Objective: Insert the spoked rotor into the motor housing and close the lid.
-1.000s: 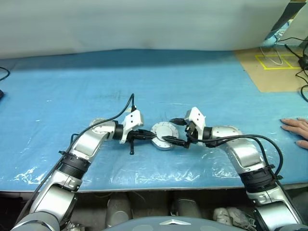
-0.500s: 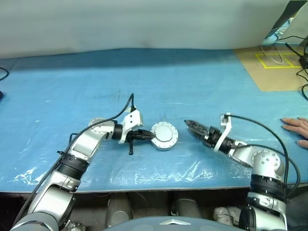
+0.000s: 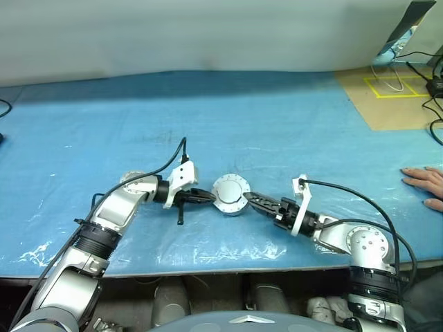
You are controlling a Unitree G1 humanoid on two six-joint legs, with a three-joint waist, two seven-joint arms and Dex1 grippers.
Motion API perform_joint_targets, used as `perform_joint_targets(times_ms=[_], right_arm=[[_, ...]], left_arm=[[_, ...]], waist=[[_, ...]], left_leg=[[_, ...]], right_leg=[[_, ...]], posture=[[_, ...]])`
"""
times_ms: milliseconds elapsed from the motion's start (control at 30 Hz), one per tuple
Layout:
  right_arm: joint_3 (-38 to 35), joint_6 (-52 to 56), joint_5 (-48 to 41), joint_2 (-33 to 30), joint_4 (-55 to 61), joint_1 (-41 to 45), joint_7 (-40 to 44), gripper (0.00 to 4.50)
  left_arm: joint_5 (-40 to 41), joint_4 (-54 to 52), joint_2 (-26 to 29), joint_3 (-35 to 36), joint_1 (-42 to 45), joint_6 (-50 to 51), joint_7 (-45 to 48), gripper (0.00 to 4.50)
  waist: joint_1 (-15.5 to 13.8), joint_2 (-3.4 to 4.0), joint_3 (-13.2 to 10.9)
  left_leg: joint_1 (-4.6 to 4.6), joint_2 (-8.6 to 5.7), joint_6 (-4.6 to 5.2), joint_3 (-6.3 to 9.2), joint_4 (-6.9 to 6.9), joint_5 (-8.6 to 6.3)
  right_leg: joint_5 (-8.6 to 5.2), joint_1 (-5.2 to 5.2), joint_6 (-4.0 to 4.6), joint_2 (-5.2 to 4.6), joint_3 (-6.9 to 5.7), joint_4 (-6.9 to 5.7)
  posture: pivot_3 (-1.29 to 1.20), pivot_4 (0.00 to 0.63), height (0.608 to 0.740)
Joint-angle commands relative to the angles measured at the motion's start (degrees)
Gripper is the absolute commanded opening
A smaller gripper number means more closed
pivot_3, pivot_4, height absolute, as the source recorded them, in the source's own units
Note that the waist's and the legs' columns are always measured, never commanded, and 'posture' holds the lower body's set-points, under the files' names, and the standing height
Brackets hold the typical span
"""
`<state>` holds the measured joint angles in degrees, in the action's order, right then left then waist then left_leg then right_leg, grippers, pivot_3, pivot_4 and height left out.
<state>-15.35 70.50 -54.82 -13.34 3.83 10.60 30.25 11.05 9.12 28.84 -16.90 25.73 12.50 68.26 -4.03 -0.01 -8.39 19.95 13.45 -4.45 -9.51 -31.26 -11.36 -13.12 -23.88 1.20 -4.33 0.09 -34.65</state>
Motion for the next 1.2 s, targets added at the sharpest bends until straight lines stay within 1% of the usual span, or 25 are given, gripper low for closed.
perform_joint_targets(times_ms=[33,200,300,433,467,767,867,933,1067,1133,1200], right_arm=[[1.33,-2.85,1.72,0.44,-1.81,1.17,-0.30,4.48],[1.64,-4.74,1.50,1.36,-2.95,2.21,-0.71,4.48],[2.20,-5.45,1.90,1.02,-2.96,1.85,-0.29,3.87],[3.10,-5.65,1.99,1.42,-2.34,1.32,-0.37,2.48],[3.45,-5.78,2.03,1.49,-2.09,1.24,-0.25,2.37],[3.68,-6.18,2.12,1.76,-2.56,1.10,-1.04,2.37],[4.05,-8.62,4.07,1.82,-2.51,1.13,-1.76,2.37],[3.80,-9.81,5.37,2.44,-3.76,1.79,-3.69,2.37],[-1.69,-8.82,2.23,6.65,-9.28,5.44,-10.75,2.37],[-6.08,-8.81,-0.50,9.14,-12.41,7.85,-15.35,2.37],[-10.67,-9.00,-5.22,11.41,-14.70,10.48,-18.71,2.37]], left_arm=[[-2.09,3.54,-0.04,-1.17,-1.06,-1.44,-0.13,0.00],[-2.84,6.16,-0.54,-1.12,-1.05,-3.82,0.16,0.00],[-3.08,6.40,-0.75,-0.93,-1.14,-4.14,0.27,0.00],[-3.03,6.24,-0.85,-0.71,-1.33,-3.92,0.20,0.00],[-3.04,6.21,-0.86,-0.67,-1.36,-3.87,0.14,0.00],[-1.53,5.45,-0.93,0.74,-1.15,-2.04,-0.26,0.00],[2.31,3.46,-0.37,3.38,-0.98,1.29,0.95,0.00],[6.42,0.55,0.52,5.73,-1.38,5.17,2.66,0.00],[16.76,-6.99,3.67,11.45,-3.49,17.05,4.77,0.00],[19.52,-9.08,5.20,13.31,-4.51,20.64,4.81,0.00],[20.48,-10.53,7.10,14.38,-6.13,22.77,4.57,0.00]], waist=[[-0.13,0.01,0.01],[-0.24,-0.02,-0.01],[-0.25,-0.01,-0.02],[-0.19,-0.01,-0.02],[-0.16,-0.01,-0.02],[-0.07,-0.01,-0.02],[-0.02,-0.01,-0.02],[0.13,-0.01,-0.03],[0.34,0.01,-0.04],[0.26,0.06,-0.06],[0.24,0.08,-0.07]], left_leg=[[0.00,-0.02,0.00,0.00,-0.01,0.00],[0.01,-0.10,0.00,0.00,-0.04,0.00],[0.05,-0.04,-0.01,0.04,-0.02,0.01],[0.07,-0.04,-0.01,0.04,0.00,0.01],[0.07,-0.04,-0.01,0.04,0.01,0.01],[0.06,-0.04,-0.01,0.04,0.00,0.01],[0.06,-0.03,-0.01,0.04,0.00,0.01],[0.07,-0.01,-0.01,0.04,0.00,0.01],[0.04,0.01,-0.01,0.02,-0.01,0.01],[-0.03,-0.02,-0.01,0.00,-0.01,0.01],[-0.06,-0.03,-0.01,0.00,-0.03,0.01]], right_leg=[[0.00,0.00,0.00,-0.02,0.01,0.00],[0.01,-0.08,-0.02,-0.09,0.00,0.02],[0.01,-0.12,-0.02,-0.06,-0.08,-0.01],[0.01,-0.14,-0.02,-0.06,-0.08,0.01],[0.01,-0.14,-0.02,-0.06,-0.08,0.00],[0.01,-0.14,-0.02,-0.06,-0.07,0.00],[0.01,-0.14,-0.02,-0.05,-0.07,0.00],[0.01,-0.16,-0.02,-0.03,-0.07,-0.01],[0.00,-0.18,0.00,0.03,0.00,-0.06],[0.00,-0.18,0.01,0.01,0.03,-0.11],[0.00,-0.20,0.01,0.00,0.04,-0.13]], posture=[[0.00,0.150,0.740],[0.00,0.150,0.740],[0.00,0.150,0.740],[0.00,0.150,0.740],[0.00,0.150,0.740],[0.00,0.150,0.740],[0.00,0.150,0.740],[0.00,0.150,0.740],[0.00,0.150,0.740],[0.00,0.150,0.740],[0.00,0.150,0.740]])
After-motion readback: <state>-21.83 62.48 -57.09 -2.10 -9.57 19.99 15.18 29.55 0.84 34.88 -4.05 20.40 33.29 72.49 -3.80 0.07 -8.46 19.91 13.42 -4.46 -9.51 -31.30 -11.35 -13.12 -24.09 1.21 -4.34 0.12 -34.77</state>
